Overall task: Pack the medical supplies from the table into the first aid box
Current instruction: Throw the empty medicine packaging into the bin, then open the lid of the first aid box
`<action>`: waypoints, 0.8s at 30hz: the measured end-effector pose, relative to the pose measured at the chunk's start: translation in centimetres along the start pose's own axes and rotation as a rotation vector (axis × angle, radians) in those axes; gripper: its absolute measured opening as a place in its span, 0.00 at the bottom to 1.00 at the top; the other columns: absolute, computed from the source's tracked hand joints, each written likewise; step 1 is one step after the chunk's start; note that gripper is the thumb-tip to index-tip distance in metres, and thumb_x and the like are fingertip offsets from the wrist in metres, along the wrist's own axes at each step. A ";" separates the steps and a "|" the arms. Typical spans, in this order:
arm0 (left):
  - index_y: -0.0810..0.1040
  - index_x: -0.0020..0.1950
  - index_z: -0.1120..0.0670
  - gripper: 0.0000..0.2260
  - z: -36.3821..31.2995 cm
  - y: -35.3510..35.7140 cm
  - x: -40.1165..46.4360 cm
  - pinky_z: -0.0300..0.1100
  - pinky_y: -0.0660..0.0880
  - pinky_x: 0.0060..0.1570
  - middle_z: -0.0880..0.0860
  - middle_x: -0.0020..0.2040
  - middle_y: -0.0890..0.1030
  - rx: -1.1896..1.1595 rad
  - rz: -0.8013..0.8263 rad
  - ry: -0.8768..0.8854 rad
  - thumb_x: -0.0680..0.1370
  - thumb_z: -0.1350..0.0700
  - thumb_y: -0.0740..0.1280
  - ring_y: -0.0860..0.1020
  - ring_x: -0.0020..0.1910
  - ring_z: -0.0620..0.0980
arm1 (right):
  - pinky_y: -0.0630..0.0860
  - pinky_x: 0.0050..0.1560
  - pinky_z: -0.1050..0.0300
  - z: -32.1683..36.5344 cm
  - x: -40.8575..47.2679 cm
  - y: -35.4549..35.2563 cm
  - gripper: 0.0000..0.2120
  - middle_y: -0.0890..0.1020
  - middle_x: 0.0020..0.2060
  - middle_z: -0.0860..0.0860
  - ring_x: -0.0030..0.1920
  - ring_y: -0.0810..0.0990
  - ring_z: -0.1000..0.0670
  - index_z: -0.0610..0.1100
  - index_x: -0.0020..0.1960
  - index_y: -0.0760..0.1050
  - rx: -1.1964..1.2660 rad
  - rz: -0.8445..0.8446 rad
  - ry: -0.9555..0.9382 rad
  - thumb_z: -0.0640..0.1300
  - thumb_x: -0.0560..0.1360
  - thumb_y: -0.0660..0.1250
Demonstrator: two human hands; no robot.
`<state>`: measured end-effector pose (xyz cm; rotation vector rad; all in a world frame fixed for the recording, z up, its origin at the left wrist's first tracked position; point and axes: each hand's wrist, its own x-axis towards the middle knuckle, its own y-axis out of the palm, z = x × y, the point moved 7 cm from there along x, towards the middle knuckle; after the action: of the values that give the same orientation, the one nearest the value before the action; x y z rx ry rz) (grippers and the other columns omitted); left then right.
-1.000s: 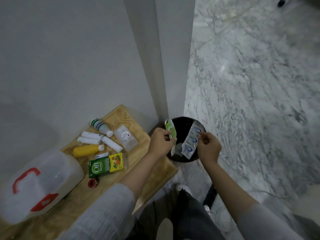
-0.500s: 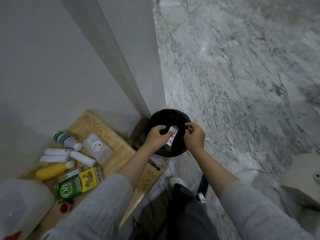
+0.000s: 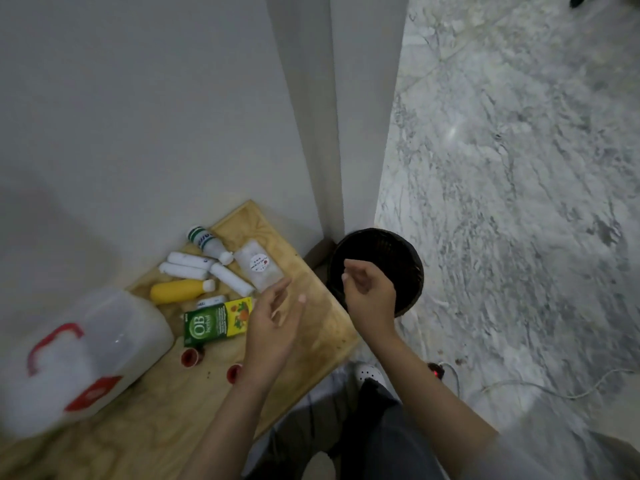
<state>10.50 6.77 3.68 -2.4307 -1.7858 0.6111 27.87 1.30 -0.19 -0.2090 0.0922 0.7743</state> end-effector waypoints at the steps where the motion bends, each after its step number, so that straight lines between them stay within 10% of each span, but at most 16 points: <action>1: 0.75 0.60 0.48 0.13 0.2 -2.2 -0.7 0.46 0.71 0.63 0.46 0.61 0.77 -0.016 -0.056 0.010 0.76 0.57 0.67 0.74 0.63 0.45 | 0.76 0.49 0.71 1.0 -1.1 1.5 0.09 0.82 0.44 0.53 0.47 0.80 0.59 0.42 0.53 0.79 0.012 0.025 -0.033 0.35 0.74 0.67; 13: 0.75 0.60 0.49 0.16 5.8 -25.6 -10.0 0.43 0.75 0.57 0.50 0.58 0.77 0.103 -0.606 0.256 0.72 0.53 0.68 0.75 0.58 0.41 | 0.77 0.48 0.62 7.3 -16.0 21.8 0.11 0.81 0.48 0.53 0.49 0.79 0.57 0.43 0.54 0.79 -0.089 0.509 -0.507 0.37 0.72 0.67; 17: 0.71 0.65 0.46 0.23 9.4 -31.0 -11.4 0.42 0.64 0.65 0.49 0.69 0.69 0.291 -0.690 0.246 0.71 0.47 0.69 0.66 0.69 0.47 | 0.66 0.67 0.61 7.3 -19.8 27.2 0.13 0.79 0.61 0.52 0.66 0.71 0.55 0.48 0.58 0.77 -0.265 0.661 -0.780 0.41 0.74 0.66; 24: 0.61 0.70 0.38 0.33 16.2 -34.2 -9.0 0.33 0.56 0.64 0.51 0.76 0.59 0.298 -0.717 0.210 0.70 0.50 0.72 0.55 0.75 0.45 | 0.59 0.70 0.32 3.9 -21.0 31.8 0.17 0.72 0.68 0.49 0.74 0.61 0.46 0.51 0.59 0.76 -0.412 0.690 -1.017 0.44 0.71 0.70</action>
<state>-28.33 6.62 0.84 -1.4521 -2.0913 0.4705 -9.36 9.94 2.11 -0.1491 -1.0125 1.5041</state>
